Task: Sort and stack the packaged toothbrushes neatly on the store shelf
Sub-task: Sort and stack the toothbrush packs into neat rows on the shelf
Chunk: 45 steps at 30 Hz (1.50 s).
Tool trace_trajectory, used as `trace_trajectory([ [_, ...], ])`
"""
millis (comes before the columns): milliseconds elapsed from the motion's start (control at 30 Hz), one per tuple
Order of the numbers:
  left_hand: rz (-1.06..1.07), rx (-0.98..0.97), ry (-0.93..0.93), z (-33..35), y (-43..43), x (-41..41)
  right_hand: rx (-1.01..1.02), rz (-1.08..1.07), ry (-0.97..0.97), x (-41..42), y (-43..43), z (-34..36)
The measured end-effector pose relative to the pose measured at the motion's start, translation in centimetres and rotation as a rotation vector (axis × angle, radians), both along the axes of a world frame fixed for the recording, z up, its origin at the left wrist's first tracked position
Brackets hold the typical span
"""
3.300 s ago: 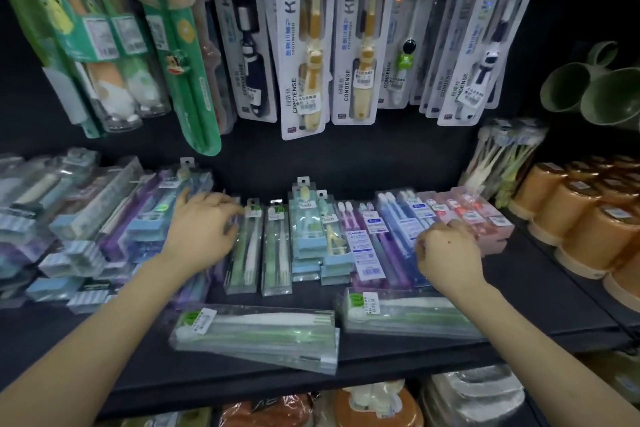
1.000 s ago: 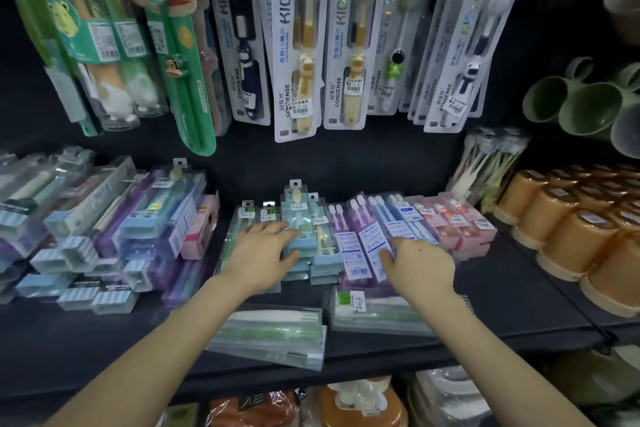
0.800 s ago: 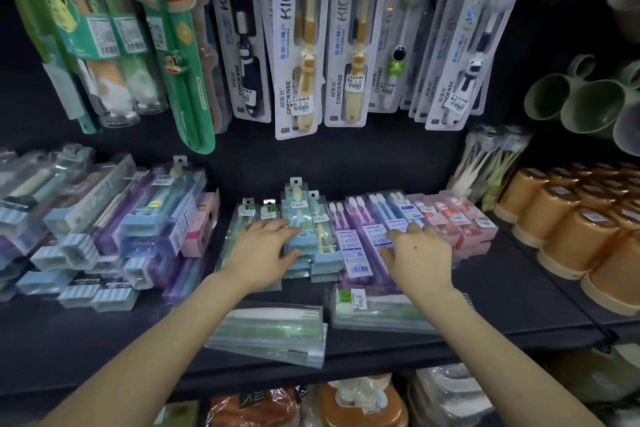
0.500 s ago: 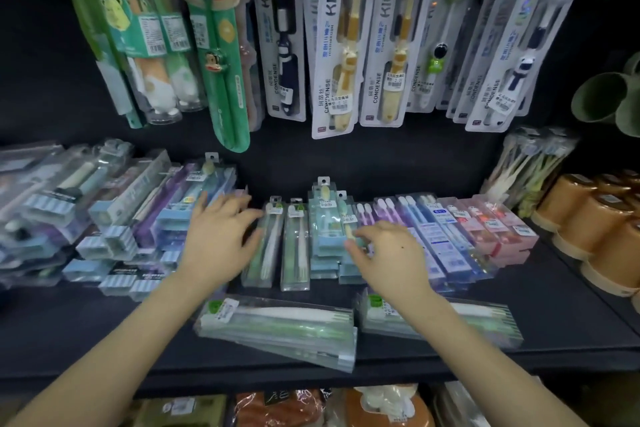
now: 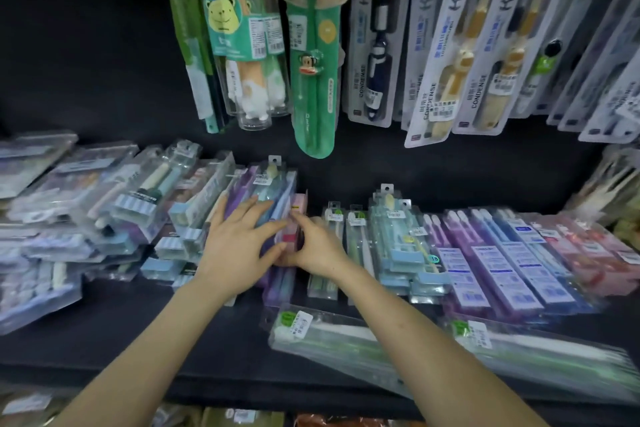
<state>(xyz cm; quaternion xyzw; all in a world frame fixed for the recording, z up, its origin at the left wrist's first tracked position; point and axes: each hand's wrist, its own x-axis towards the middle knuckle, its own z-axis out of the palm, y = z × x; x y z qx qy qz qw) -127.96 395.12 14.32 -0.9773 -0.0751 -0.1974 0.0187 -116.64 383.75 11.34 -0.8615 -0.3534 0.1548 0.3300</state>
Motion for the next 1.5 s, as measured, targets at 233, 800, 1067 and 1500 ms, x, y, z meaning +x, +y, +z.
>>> trace_trajectory([
  [233,-0.015,0.022,0.010,-0.2,0.7,-0.2,-0.011,-0.013,-0.334,0.5,0.1,-1.3],
  [800,-0.007,0.081,-0.098,-0.5,0.6,0.4,0.161,0.003,0.006,-0.2,-5.3,0.3],
  [1067,0.036,0.102,-0.029,0.4,-0.7,0.8,0.602,-0.221,0.307,-2.1,-12.5,2.9],
  [1500,-0.677,-0.665,0.062,3.7,-17.5,7.2,0.876,-0.171,0.556,-3.4,-29.8,6.8],
])
